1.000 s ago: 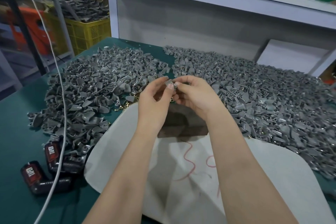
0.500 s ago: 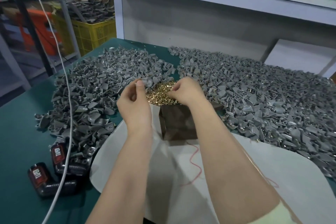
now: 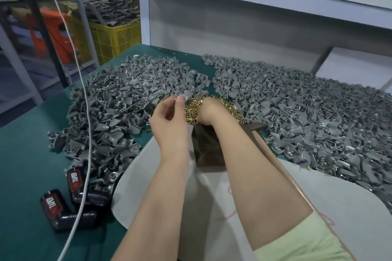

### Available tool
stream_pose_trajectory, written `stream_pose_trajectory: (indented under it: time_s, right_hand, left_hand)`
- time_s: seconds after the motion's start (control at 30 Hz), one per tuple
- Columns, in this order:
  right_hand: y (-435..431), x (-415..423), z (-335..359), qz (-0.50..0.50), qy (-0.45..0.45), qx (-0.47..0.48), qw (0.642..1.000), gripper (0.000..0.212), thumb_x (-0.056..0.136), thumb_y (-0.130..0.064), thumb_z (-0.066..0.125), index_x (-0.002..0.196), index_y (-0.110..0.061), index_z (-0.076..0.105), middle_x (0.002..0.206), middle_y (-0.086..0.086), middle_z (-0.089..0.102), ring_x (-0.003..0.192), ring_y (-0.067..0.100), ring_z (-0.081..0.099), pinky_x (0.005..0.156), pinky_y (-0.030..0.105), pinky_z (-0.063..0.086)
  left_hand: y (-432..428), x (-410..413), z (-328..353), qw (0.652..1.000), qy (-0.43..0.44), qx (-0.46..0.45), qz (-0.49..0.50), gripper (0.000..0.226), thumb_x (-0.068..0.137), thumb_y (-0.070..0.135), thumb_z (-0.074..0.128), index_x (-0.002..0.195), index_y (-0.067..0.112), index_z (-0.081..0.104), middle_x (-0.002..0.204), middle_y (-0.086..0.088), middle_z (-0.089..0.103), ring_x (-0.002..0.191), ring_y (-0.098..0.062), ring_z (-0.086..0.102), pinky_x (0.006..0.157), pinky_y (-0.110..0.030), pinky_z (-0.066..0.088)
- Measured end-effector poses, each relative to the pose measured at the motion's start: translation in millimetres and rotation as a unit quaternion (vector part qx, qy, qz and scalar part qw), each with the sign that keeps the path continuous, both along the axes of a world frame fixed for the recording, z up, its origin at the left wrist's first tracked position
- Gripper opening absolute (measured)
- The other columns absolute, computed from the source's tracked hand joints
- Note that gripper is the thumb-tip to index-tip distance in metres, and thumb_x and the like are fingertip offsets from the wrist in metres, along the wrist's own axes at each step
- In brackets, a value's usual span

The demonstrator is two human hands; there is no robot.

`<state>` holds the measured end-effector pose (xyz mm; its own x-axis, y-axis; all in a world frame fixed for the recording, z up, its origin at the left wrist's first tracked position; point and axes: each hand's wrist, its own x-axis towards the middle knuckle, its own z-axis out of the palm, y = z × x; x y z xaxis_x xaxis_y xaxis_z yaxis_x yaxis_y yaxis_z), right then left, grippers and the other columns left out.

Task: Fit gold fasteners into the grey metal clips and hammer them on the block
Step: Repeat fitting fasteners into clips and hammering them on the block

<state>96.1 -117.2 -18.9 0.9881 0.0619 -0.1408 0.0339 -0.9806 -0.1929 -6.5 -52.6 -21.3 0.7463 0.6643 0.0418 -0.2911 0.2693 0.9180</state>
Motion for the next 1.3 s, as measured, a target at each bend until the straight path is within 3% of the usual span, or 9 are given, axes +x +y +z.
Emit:
stream_pose_trajectory:
  time_s: [0.17,0.27,0.4,0.6,0.67,0.77,0.93,1.17,1.3]
  right_hand:
    - [-11.0,0.2,3.3,-0.042,-0.039,0.106,0.993,0.020,0.087,-0.012,0.061,0.102,0.000,0.066,0.101,0.011,0.066,0.091,0.027,0.061,0.070,0.025,0.042]
    - [-23.6,-7.3,12.3,-0.048,-0.062,0.251,0.965,0.013,0.084,-0.007,0.061,0.084,0.000,0.072,0.089,0.017,0.071,0.080,0.024,0.064,0.074,0.034,0.054]
    - [-50.0,-31.4,26.9,-0.061,-0.099,0.376,0.919,0.018,0.082,-0.007,0.060,0.073,-0.022,0.060,0.091,0.005,0.065,0.081,0.021,0.059,0.085,0.041,0.052]
    - [-97.4,-82.0,36.5,-0.070,-0.095,0.505,0.855,0.021,0.085,0.001,0.059,0.081,-0.016,0.070,0.068,-0.003,0.064,0.061,0.005,0.057,0.057,0.014,0.047]
    - [-104.4,-95.9,35.1,-0.062,-0.104,0.516,0.848,0.026,0.086,0.000,0.061,0.078,-0.023,0.070,0.074,-0.003,0.067,0.067,0.006,0.061,0.062,0.014,0.050]
    - [-104.0,-106.6,30.4,-0.036,-0.165,0.458,0.873,0.027,0.086,-0.003,0.062,0.079,-0.028,0.069,0.083,-0.007,0.070,0.076,0.006,0.065,0.071,0.017,0.053]
    - [-96.4,-109.9,20.8,-0.004,-0.240,0.366,0.899,0.020,0.082,0.000,0.063,0.089,-0.018,0.066,0.083,-0.006,0.067,0.082,0.009,0.063,0.078,0.020,0.050]
    - [-96.3,-106.7,13.6,-0.029,-0.232,0.444,0.865,0.023,0.082,0.000,0.065,0.084,-0.022,0.059,0.082,-0.006,0.064,0.080,0.010,0.061,0.074,0.019,0.050]
    - [-95.8,-108.5,13.6,-0.057,-0.155,0.566,0.808,0.021,0.085,0.001,0.064,0.080,-0.019,0.063,0.075,0.000,0.065,0.070,0.010,0.060,0.069,0.023,0.047]
  left_hand:
    - [-0.8,-0.5,1.0,1.000,-0.007,0.014,-0.010,0.014,0.090,0.015,0.063,0.079,0.025,0.061,0.082,0.008,0.066,0.074,0.004,0.060,0.069,-0.007,0.044]
    - [-3.2,-1.1,1.2,0.999,-0.009,0.040,-0.017,0.012,0.089,0.016,0.065,0.080,0.023,0.060,0.082,0.005,0.066,0.075,0.000,0.060,0.070,-0.007,0.045]
    - [-7.6,-1.9,-0.6,0.986,0.004,0.153,-0.072,0.009,0.087,0.020,0.067,0.081,0.023,0.061,0.080,0.009,0.065,0.076,-0.004,0.059,0.071,-0.012,0.044]
    - [-23.0,-8.0,-1.0,0.927,0.017,0.320,-0.193,0.015,0.085,0.026,0.069,0.074,0.028,0.059,0.077,0.014,0.063,0.079,-0.006,0.058,0.072,-0.013,0.042]
    - [-25.7,-9.7,3.1,0.931,0.000,0.292,-0.218,0.014,0.086,0.023,0.068,0.076,0.027,0.058,0.080,0.009,0.066,0.083,-0.008,0.061,0.076,-0.017,0.045]
    - [-30.2,-13.1,8.1,0.930,-0.018,0.225,-0.289,0.010,0.090,0.017,0.062,0.081,0.018,0.057,0.089,-0.006,0.070,0.091,-0.018,0.066,0.085,-0.026,0.049]
    - [-33.4,-16.8,9.0,0.915,-0.026,0.243,-0.322,0.006,0.091,0.014,0.061,0.086,0.014,0.057,0.092,-0.002,0.068,0.092,-0.013,0.063,0.086,-0.023,0.047]
    - [-32.4,-16.9,8.1,0.911,-0.029,0.250,-0.326,0.004,0.091,0.013,0.061,0.088,0.011,0.058,0.092,-0.003,0.069,0.092,-0.012,0.064,0.089,-0.026,0.049]
    - [-30.5,-16.3,7.8,0.913,-0.023,0.246,-0.325,0.006,0.091,0.015,0.061,0.085,0.015,0.059,0.093,-0.005,0.069,0.094,-0.015,0.065,0.090,-0.029,0.049]
